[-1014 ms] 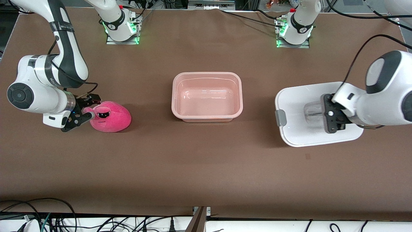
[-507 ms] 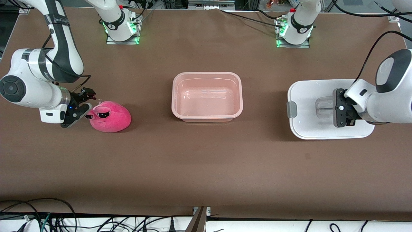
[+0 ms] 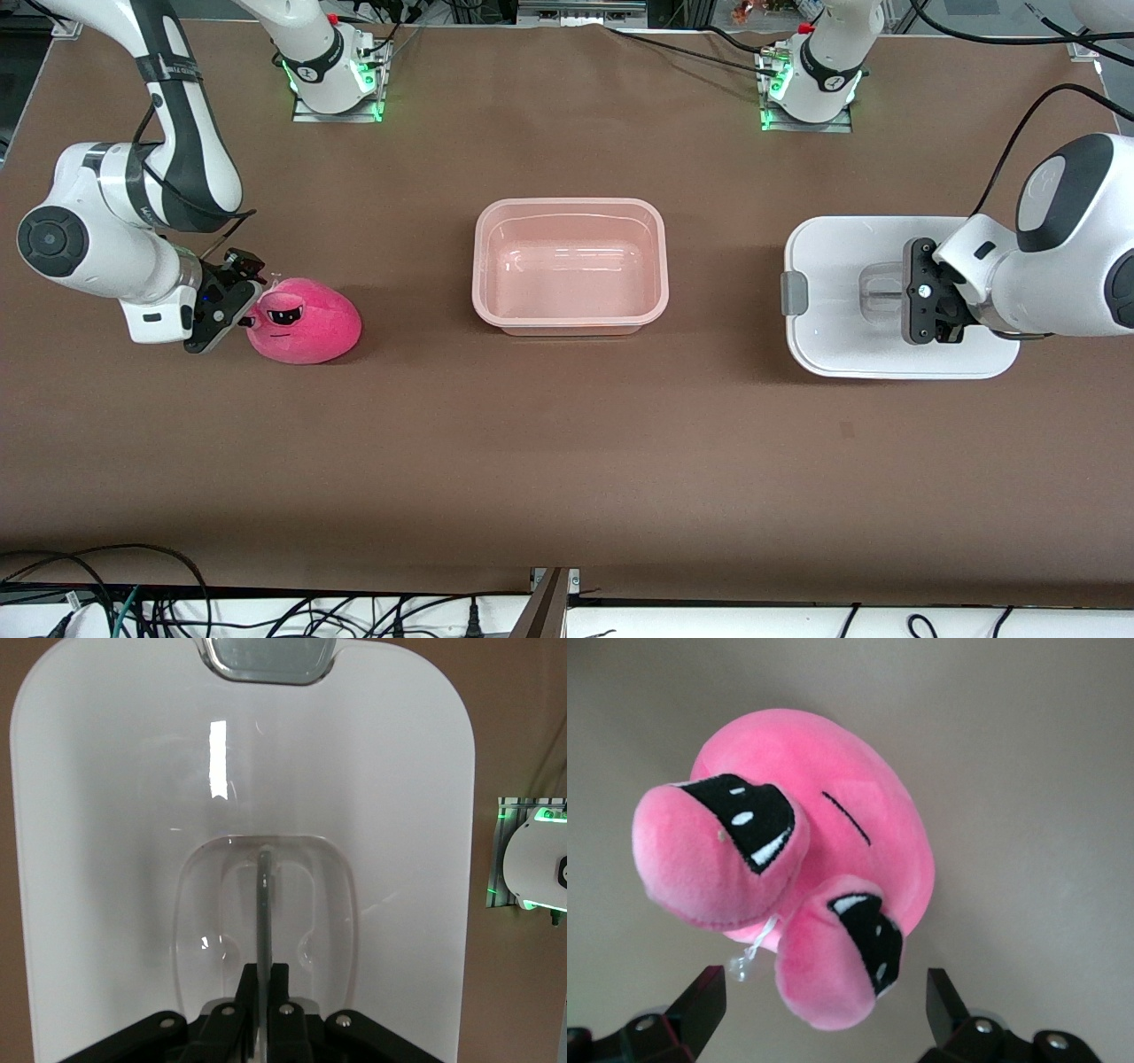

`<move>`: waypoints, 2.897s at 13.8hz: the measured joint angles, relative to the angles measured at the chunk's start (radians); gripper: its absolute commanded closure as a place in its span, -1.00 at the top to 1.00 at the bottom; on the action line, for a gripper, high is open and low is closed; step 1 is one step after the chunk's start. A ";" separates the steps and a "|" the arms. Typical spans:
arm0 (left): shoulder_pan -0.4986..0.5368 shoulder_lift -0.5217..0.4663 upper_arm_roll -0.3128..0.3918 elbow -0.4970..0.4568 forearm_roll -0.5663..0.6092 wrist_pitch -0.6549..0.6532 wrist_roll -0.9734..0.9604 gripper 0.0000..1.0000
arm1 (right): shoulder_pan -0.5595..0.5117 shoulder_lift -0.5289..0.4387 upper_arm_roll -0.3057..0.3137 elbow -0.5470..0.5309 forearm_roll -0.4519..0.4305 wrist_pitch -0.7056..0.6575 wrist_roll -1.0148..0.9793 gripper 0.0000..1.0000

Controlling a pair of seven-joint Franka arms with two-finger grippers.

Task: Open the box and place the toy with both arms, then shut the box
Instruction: 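Grasp the pink plush toy with the right gripper, then carry the pink toy over the open box with the right gripper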

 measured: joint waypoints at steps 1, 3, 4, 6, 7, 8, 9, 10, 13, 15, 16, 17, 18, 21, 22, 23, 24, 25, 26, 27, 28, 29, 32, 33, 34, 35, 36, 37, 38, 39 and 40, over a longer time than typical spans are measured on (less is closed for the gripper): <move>-0.001 0.000 0.000 0.000 0.000 0.002 0.005 -1.00 | 0.000 0.000 0.000 0.000 0.000 0.009 -0.016 1.00; -0.029 -0.005 0.016 0.000 0.000 0.006 0.009 -1.00 | 0.000 0.000 0.000 0.000 0.000 0.029 -0.048 1.00; -0.068 -0.016 0.056 0.000 0.000 0.010 0.009 -1.00 | 0.000 0.000 0.001 -0.001 0.000 0.038 -0.060 0.91; -0.176 -0.048 0.173 0.000 -0.010 0.023 0.012 -1.00 | 0.001 0.001 0.001 -0.002 0.000 0.046 -0.068 -0.05; -0.228 -0.065 0.229 0.000 -0.022 0.027 0.013 -1.00 | 0.001 0.002 0.001 -0.003 0.000 0.047 -0.069 -0.29; -0.270 -0.080 0.276 -0.002 -0.036 0.027 0.013 -1.00 | 0.001 0.002 0.002 -0.003 0.000 0.048 -0.071 -0.48; -0.306 -0.094 0.321 -0.007 -0.052 0.029 0.013 -1.00 | 0.001 0.002 0.002 -0.003 0.000 0.048 -0.071 -0.58; -0.346 -0.110 0.376 -0.020 -0.074 0.040 0.019 -1.00 | 0.001 0.002 0.003 -0.003 -0.001 0.049 -0.072 -0.76; -0.475 -0.166 0.560 -0.101 -0.134 0.110 0.072 -1.00 | 0.003 0.002 0.005 -0.003 -0.001 0.050 -0.072 -1.00; -0.499 -0.198 0.593 -0.155 -0.140 0.150 0.080 -1.00 | 0.004 0.002 0.006 -0.003 -0.001 0.050 -0.070 -1.00; -0.501 -0.213 0.595 -0.180 -0.140 0.164 0.080 -1.00 | 0.005 0.001 0.007 -0.002 -0.001 0.050 -0.064 -1.00; -0.501 -0.225 0.597 -0.200 -0.140 0.169 0.080 -1.00 | 0.005 -0.001 0.007 -0.001 -0.001 0.048 -0.050 -1.00; -0.500 -0.234 0.600 -0.214 -0.140 0.171 0.084 -1.00 | 0.005 -0.006 0.010 0.003 -0.001 0.036 -0.026 -1.00; -0.492 -0.236 0.610 -0.224 -0.157 0.174 0.119 -1.00 | 0.006 -0.038 0.054 0.076 -0.001 -0.122 0.099 -1.00; -0.492 -0.236 0.613 -0.226 -0.162 0.174 0.125 -1.00 | 0.007 -0.050 0.071 0.113 -0.001 -0.186 0.146 -1.00; -0.492 -0.236 0.613 -0.227 -0.163 0.174 0.128 -1.00 | 0.007 -0.060 0.086 0.153 -0.001 -0.246 0.195 -1.00; -0.492 -0.236 0.613 -0.228 -0.163 0.174 0.130 -1.00 | 0.007 -0.066 0.103 0.189 -0.001 -0.296 0.247 -1.00; -0.492 -0.236 0.612 -0.228 -0.163 0.174 0.131 -1.00 | 0.007 -0.070 0.124 0.223 -0.001 -0.342 0.308 -1.00; -0.492 -0.236 0.611 -0.228 -0.163 0.174 0.132 -1.00 | 0.008 -0.071 0.151 0.256 -0.001 -0.379 0.380 -1.00; -0.493 -0.236 0.609 -0.228 -0.163 0.174 0.132 -1.00 | 0.008 -0.071 0.183 0.286 -0.001 -0.409 0.464 -1.00; -0.493 -0.236 0.608 -0.228 -0.163 0.174 0.132 -1.00 | 0.009 -0.071 0.217 0.311 -0.001 -0.433 0.552 -1.00; -0.494 -0.236 0.607 -0.229 -0.163 0.174 0.132 -1.00 | 0.010 -0.071 0.256 0.332 -0.001 -0.449 0.642 -1.00; -0.494 -0.236 0.607 -0.229 -0.163 0.172 0.133 -1.00 | 0.055 -0.071 0.324 0.355 -0.007 -0.462 0.869 -1.00; -0.494 -0.236 0.607 -0.229 -0.163 0.172 0.133 -1.00 | 0.085 -0.070 0.328 0.362 -0.014 -0.462 0.934 -1.00; -0.494 -0.236 0.607 -0.229 -0.163 0.172 0.134 -1.00 | 0.119 -0.069 0.330 0.374 -0.019 -0.463 1.004 -1.00; -0.493 -0.236 0.607 -0.229 -0.163 0.171 0.134 -1.00 | 0.155 -0.068 0.331 0.392 -0.025 -0.470 1.071 -1.00; -0.493 -0.236 0.607 -0.230 -0.163 0.171 0.138 -1.00 | 0.192 -0.067 0.332 0.411 -0.034 -0.481 1.133 -1.00; -0.491 -0.236 0.608 -0.230 -0.163 0.170 0.150 -1.00 | 0.229 -0.067 0.332 0.427 -0.040 -0.490 1.193 -1.00; -0.487 -0.236 0.609 -0.231 -0.163 0.170 0.161 -1.00 | 0.263 -0.067 0.333 0.438 -0.049 -0.497 1.247 -1.00; -0.481 -0.235 0.609 -0.233 -0.163 0.170 0.170 -1.00 | 0.296 -0.066 0.333 0.444 -0.061 -0.501 1.297 -1.00; -0.473 -0.234 0.609 -0.234 -0.163 0.170 0.177 -1.00 | 0.326 -0.064 0.334 0.445 -0.074 -0.502 1.347 -1.00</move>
